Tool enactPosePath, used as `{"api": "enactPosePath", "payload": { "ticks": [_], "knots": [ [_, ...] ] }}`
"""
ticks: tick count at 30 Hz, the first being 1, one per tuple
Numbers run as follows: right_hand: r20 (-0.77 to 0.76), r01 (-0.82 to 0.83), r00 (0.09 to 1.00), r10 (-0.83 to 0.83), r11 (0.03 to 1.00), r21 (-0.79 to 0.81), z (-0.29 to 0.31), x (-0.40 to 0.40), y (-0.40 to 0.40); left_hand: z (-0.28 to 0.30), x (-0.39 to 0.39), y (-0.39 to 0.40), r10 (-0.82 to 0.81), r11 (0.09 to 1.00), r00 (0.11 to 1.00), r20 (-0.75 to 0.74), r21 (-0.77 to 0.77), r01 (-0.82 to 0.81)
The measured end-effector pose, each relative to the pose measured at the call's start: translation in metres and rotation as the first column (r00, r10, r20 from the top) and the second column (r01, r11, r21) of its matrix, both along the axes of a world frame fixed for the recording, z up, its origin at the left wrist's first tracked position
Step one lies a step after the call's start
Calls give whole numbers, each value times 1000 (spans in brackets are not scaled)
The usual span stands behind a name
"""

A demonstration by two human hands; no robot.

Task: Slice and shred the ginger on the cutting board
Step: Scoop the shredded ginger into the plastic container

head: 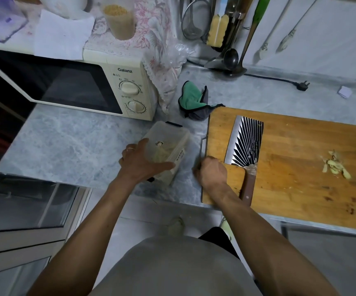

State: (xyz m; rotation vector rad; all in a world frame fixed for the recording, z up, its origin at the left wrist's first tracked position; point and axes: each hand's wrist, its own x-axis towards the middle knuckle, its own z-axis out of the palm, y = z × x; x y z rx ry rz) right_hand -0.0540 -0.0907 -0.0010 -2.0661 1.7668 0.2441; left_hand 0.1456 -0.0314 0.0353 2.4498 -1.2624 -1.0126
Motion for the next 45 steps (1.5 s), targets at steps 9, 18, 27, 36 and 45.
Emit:
{"api": "enactPosePath", "payload": {
  "ticks": [9,18,27,36,45],
  "knots": [
    [-13,4,1000,-4,1000,-24,4,11,0,16,4,-11,148,988,970,-191,69,-138],
    [764,70,633,-123,992,102,28,-5,1,18,13,-25,149,987,966,-212,86,-134],
    [772,-6,621,-138,984,181,49,17,9,30,-2,-27,166,986,961,-222,43,-161],
    [742,111,629,-231,972,208,42,20,9,28,-6,-23,187,982,945,-268,23,-187],
    [712,128,642,-286,955,268,37,17,18,24,-13,-19,219,976,952,-214,46,-214]
  ]
}}
